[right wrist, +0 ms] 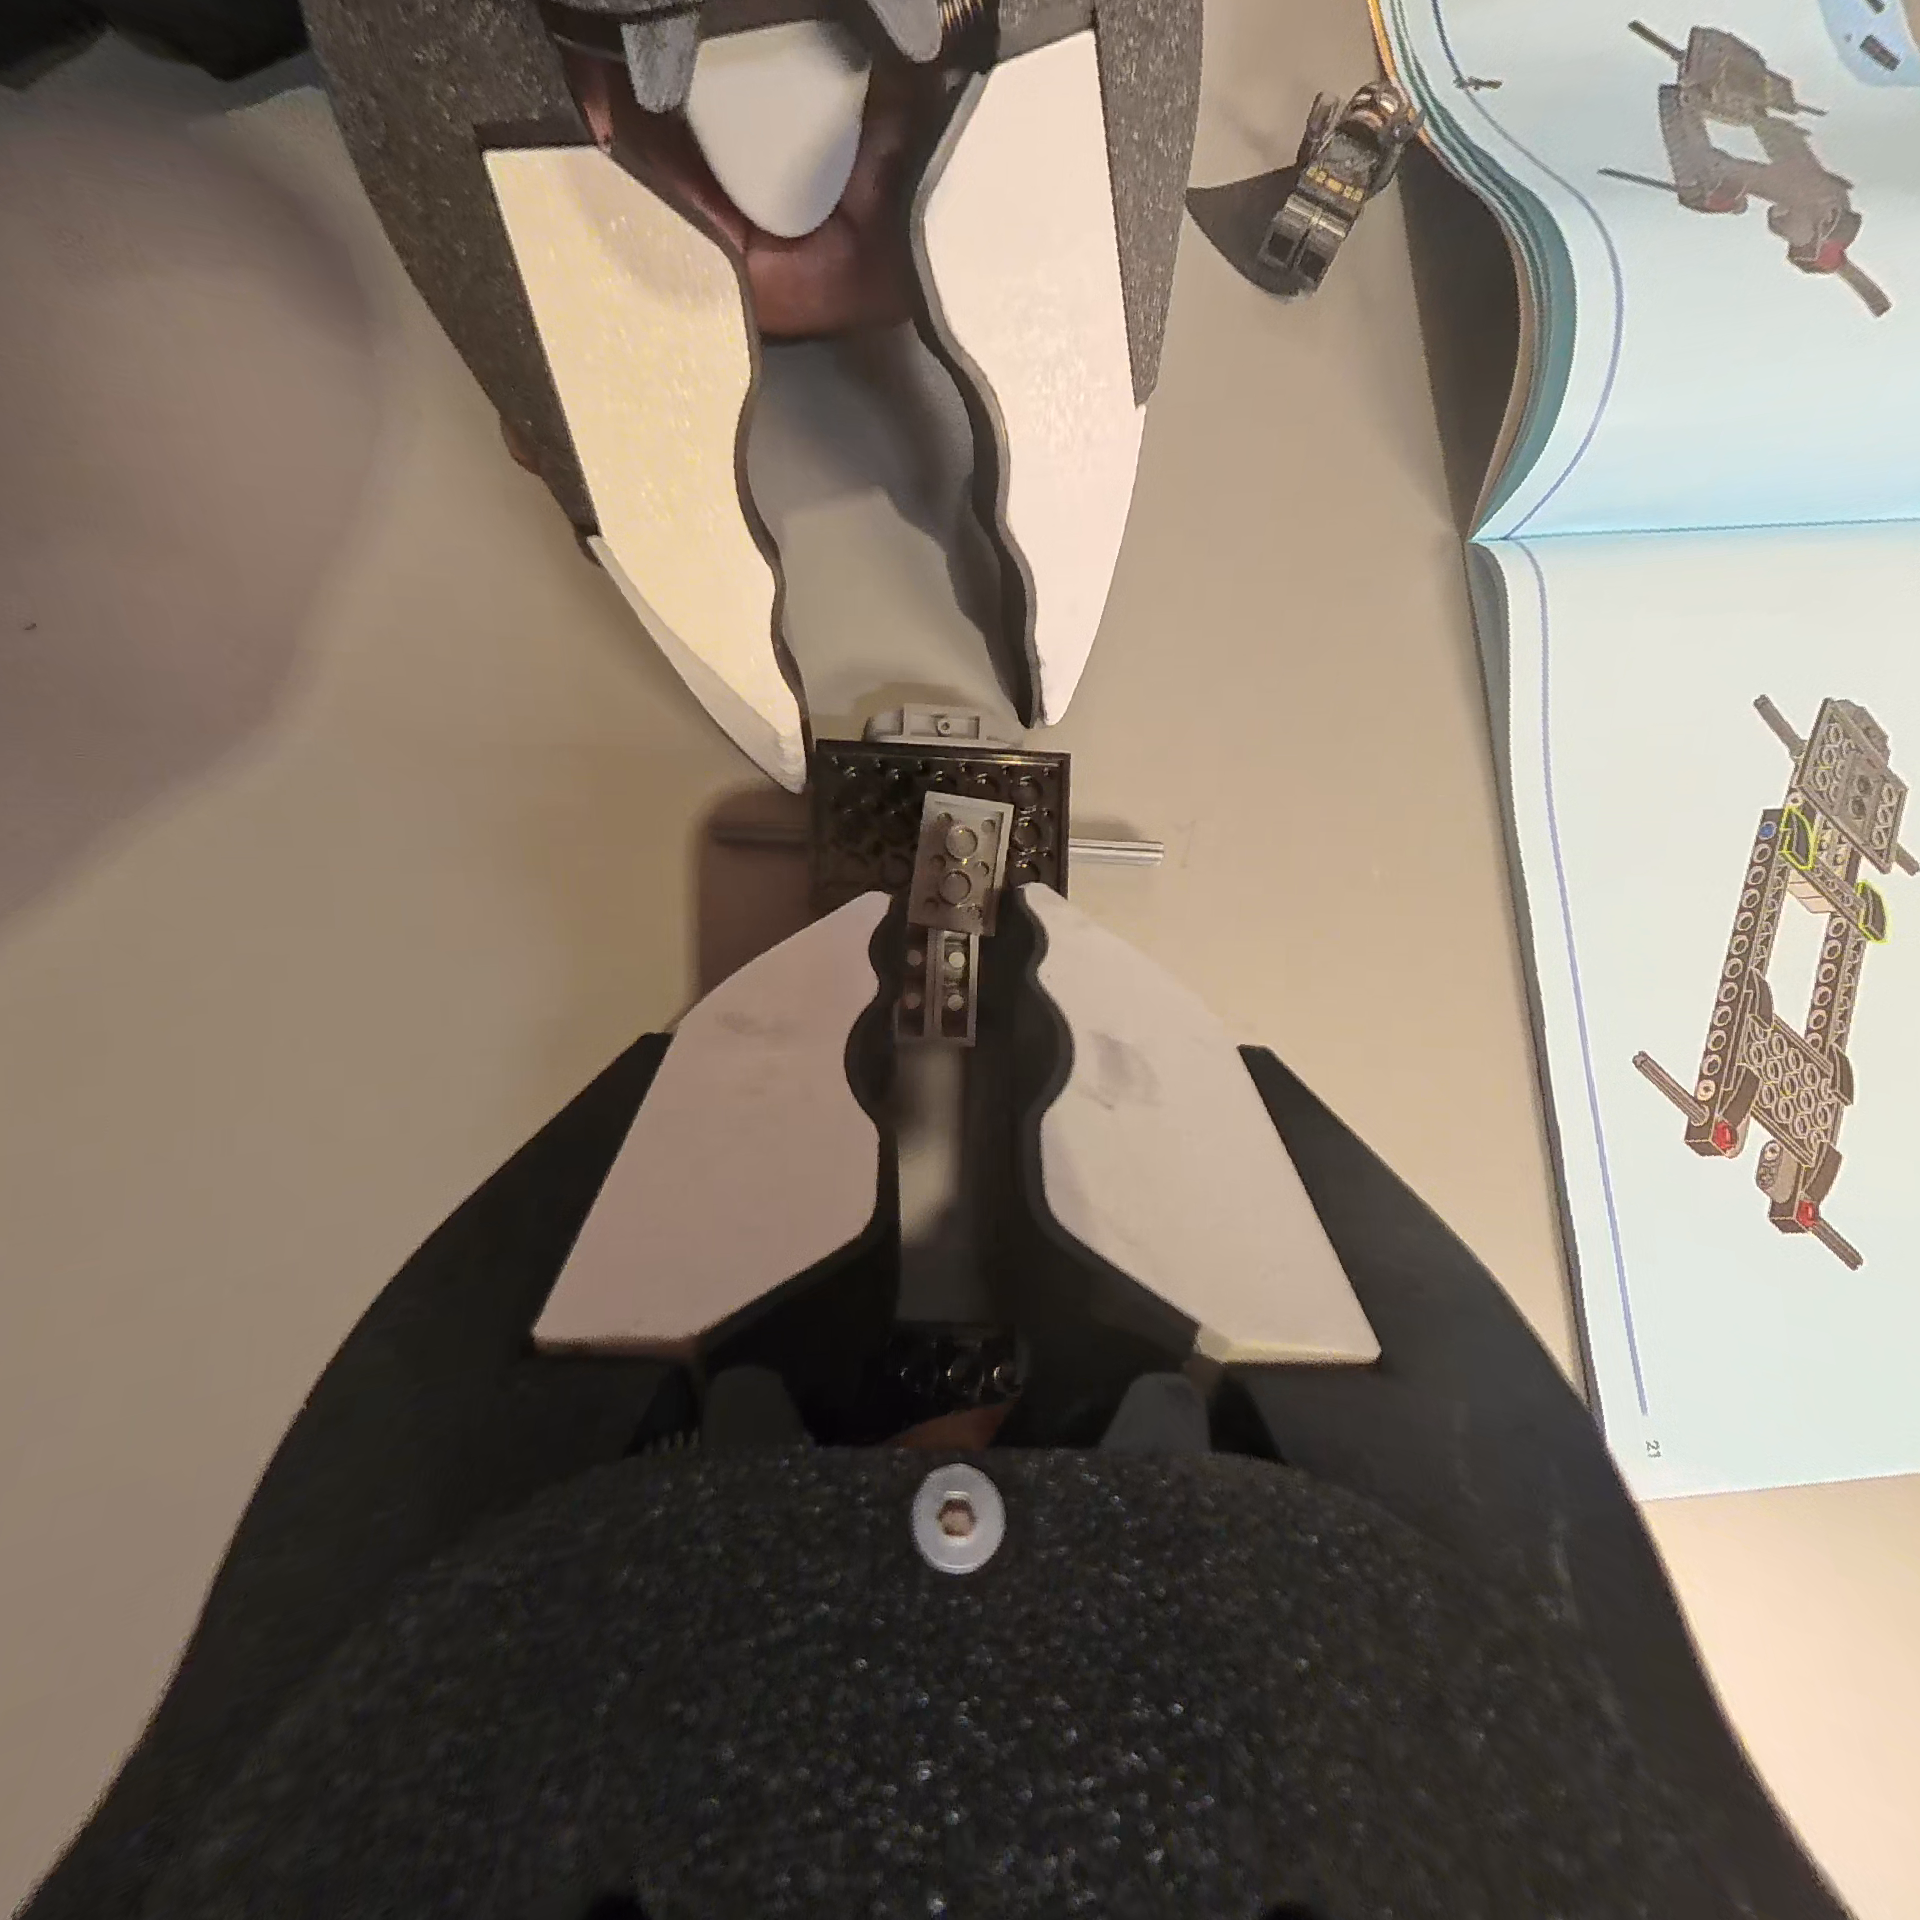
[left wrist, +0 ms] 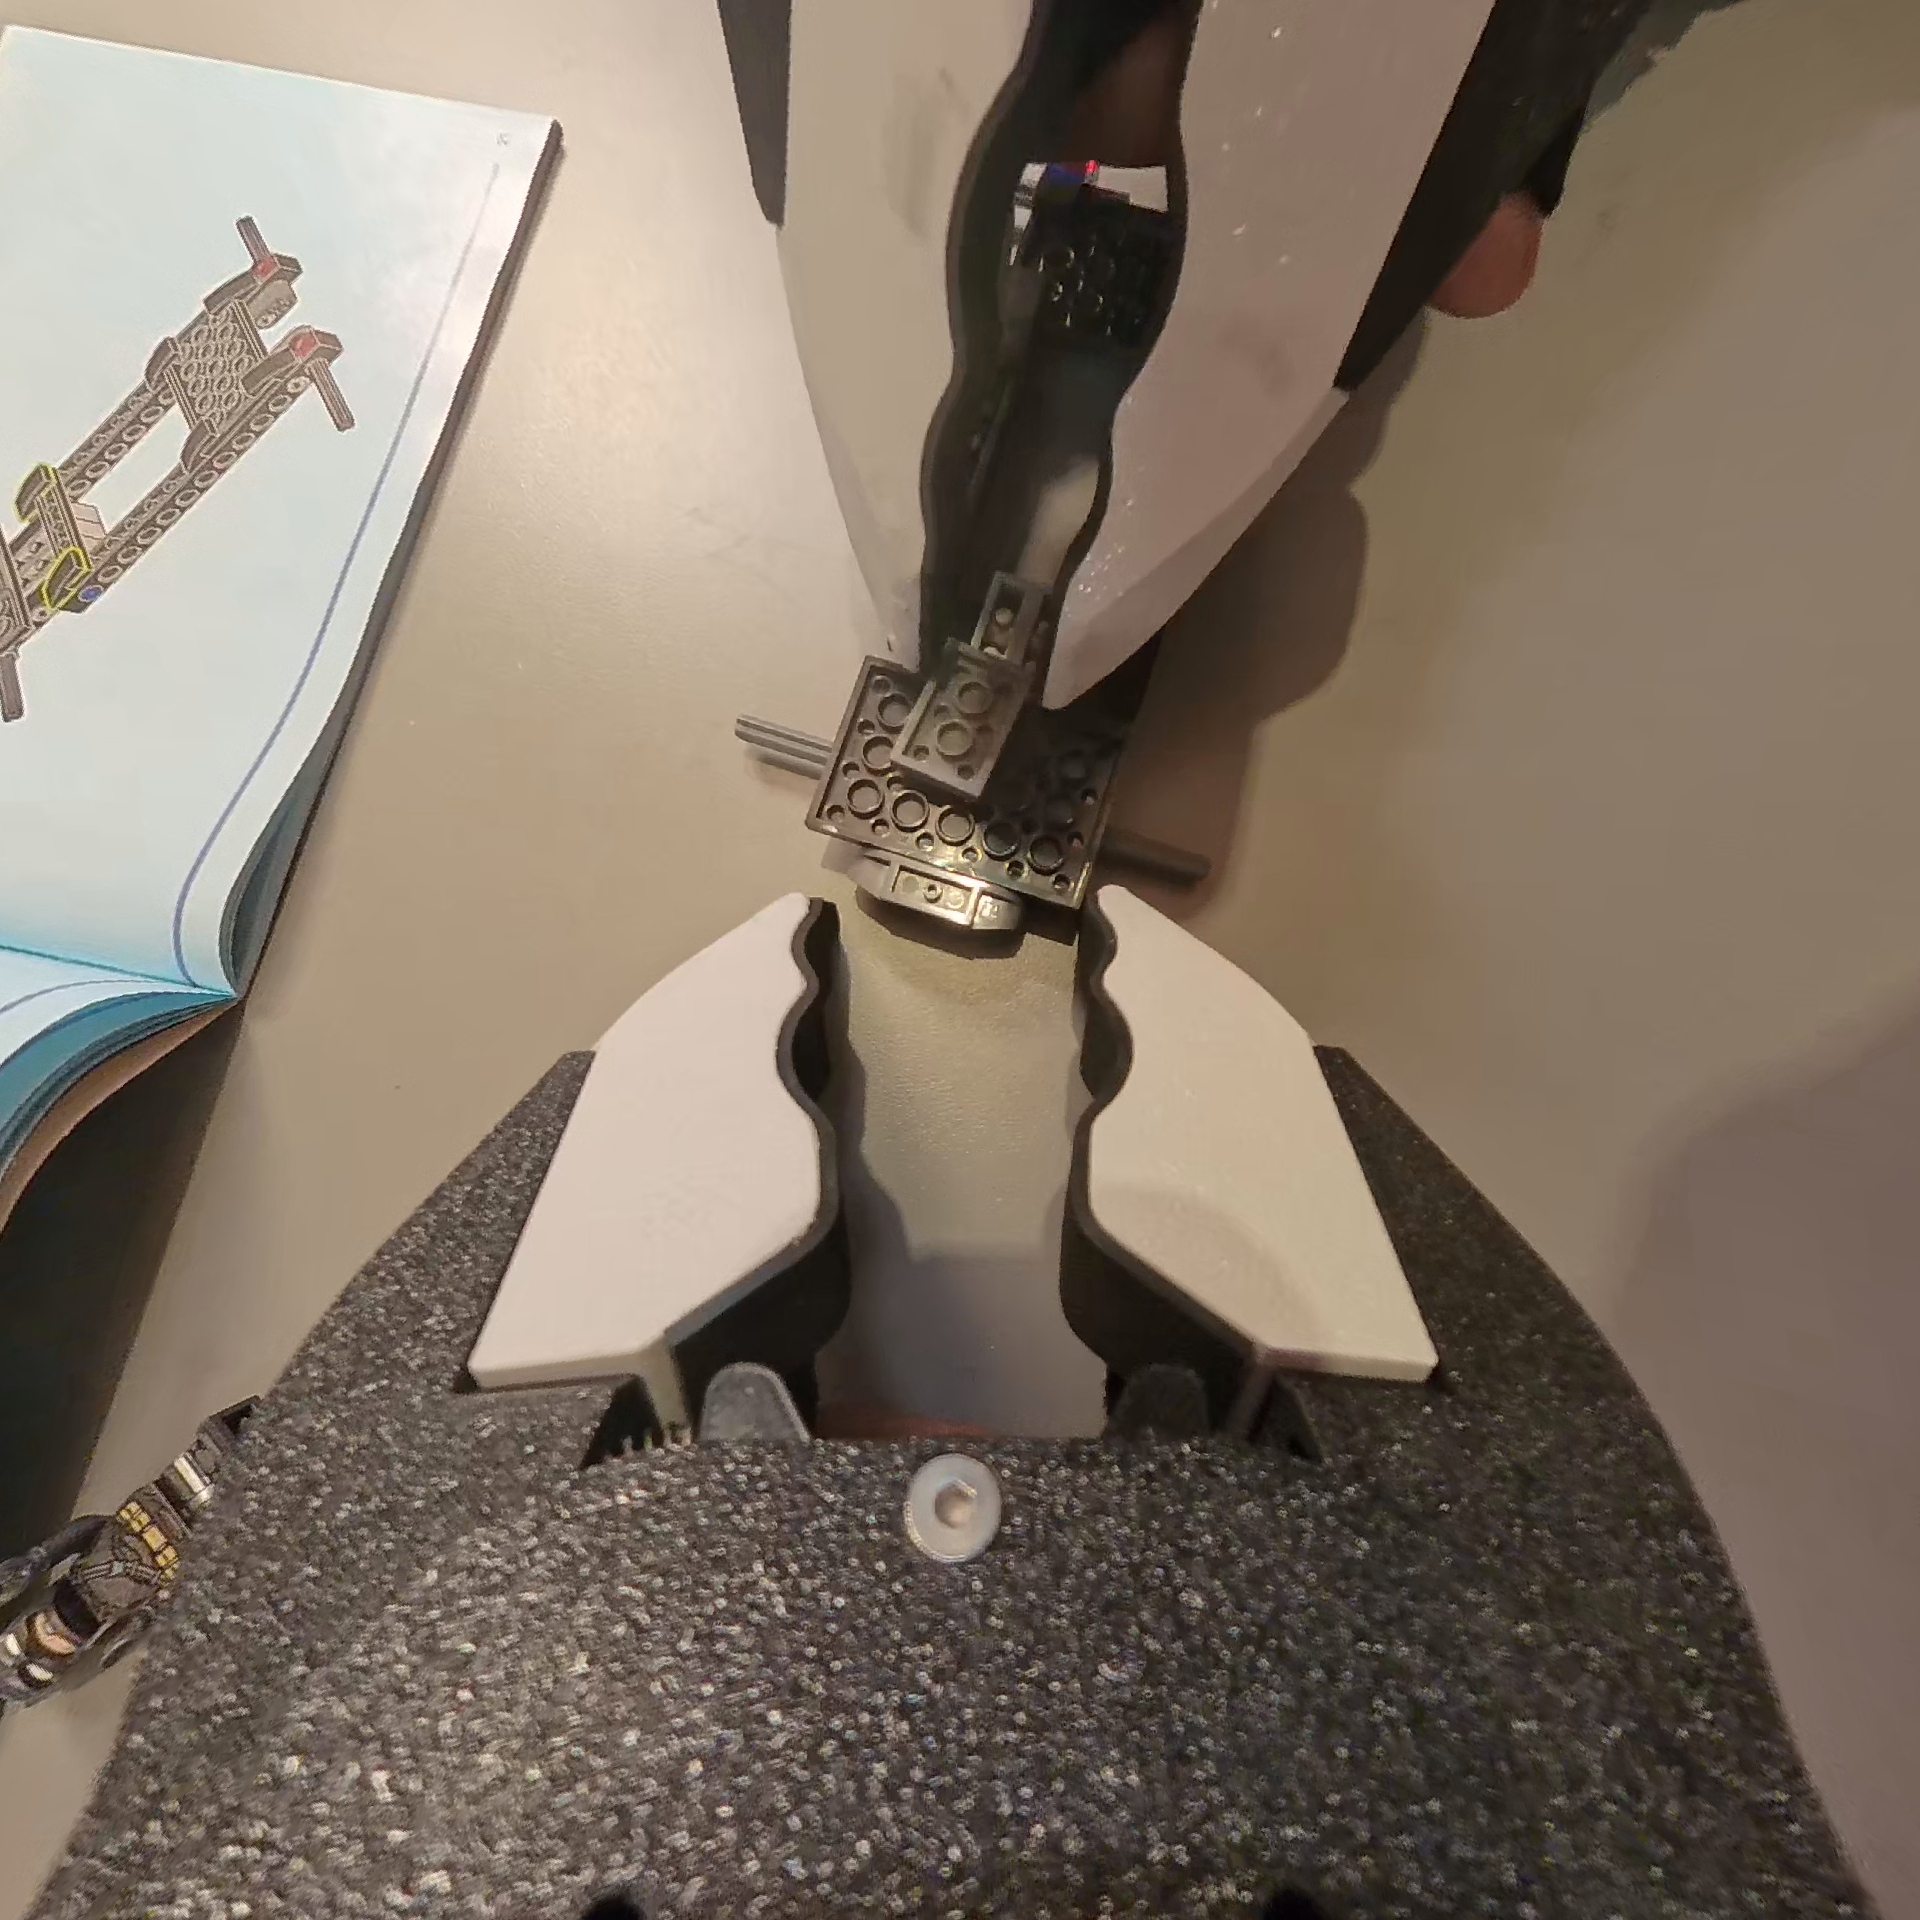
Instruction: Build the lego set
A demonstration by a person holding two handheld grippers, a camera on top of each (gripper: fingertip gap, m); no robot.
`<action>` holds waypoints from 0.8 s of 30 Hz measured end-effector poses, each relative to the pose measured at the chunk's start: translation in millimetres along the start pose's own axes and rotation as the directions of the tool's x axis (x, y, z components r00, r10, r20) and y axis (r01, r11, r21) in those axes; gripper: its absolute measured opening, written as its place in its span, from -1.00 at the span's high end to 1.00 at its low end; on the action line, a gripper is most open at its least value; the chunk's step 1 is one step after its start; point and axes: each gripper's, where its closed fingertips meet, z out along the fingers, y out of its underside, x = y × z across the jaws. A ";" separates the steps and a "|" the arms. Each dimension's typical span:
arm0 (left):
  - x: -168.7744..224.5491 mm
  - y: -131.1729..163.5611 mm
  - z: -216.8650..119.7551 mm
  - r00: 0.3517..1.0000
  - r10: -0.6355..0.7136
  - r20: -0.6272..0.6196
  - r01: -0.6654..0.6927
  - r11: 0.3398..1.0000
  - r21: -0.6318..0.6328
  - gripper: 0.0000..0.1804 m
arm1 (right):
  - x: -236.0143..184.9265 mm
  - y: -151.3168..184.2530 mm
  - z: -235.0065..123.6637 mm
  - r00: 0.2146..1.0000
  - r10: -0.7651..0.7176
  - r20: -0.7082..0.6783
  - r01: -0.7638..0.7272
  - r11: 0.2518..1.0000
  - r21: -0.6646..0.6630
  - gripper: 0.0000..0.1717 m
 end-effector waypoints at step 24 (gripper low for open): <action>0.5 -0.2 -0.1 1.000 0.001 0.000 -0.001 1.000 0.000 0.49 | -2.9 -5.0 1.0 0.999 -0.045 0.010 0.045 0.999 0.022 0.80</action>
